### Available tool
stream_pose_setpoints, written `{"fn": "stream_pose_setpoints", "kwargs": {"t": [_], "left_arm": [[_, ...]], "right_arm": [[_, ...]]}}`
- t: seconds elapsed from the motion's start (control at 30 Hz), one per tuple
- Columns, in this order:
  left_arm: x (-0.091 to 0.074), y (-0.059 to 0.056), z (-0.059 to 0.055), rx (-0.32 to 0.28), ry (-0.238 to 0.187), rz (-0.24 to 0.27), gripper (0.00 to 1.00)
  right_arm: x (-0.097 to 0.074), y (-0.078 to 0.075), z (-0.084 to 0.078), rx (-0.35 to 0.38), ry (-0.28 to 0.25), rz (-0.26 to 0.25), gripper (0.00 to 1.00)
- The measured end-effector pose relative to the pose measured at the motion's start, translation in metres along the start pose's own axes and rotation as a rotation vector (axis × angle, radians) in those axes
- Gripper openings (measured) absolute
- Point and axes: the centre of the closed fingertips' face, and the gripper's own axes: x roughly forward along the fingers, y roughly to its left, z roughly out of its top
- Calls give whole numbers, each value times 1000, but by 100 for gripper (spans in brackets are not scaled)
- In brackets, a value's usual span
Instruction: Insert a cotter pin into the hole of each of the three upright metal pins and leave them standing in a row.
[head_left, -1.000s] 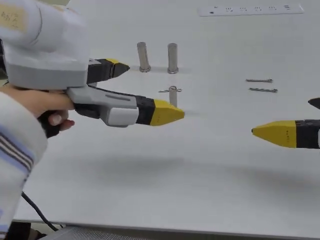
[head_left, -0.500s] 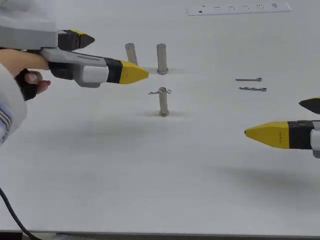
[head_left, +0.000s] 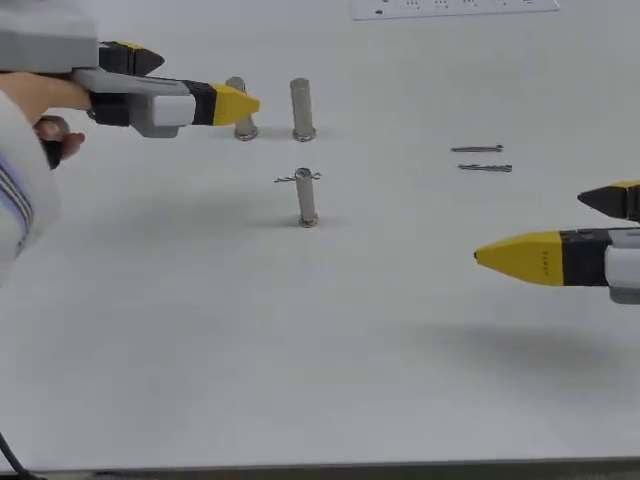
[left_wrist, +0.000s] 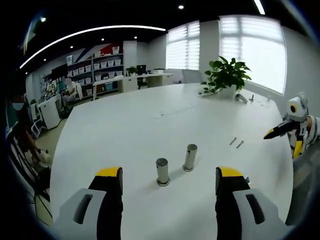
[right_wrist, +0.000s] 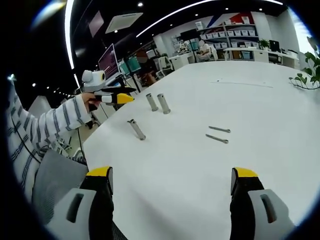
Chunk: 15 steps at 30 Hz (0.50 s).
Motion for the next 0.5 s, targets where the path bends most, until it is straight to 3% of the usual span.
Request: {"fn": "stream_pose_setpoints", "kwargs": {"t": [0.13, 0.3, 0.5], "left_arm": [[12, 12, -3, -14, 2, 17, 67], [25, 20, -3, 21, -13, 25, 56], [39, 18, -10, 39, -2, 7, 44]], "right_arm": [[-1, 1, 3, 15, -17, 0, 97], [-1, 1, 4, 15, -16, -2, 96], [-1, 4, 2, 9, -8, -6, 96]]}}
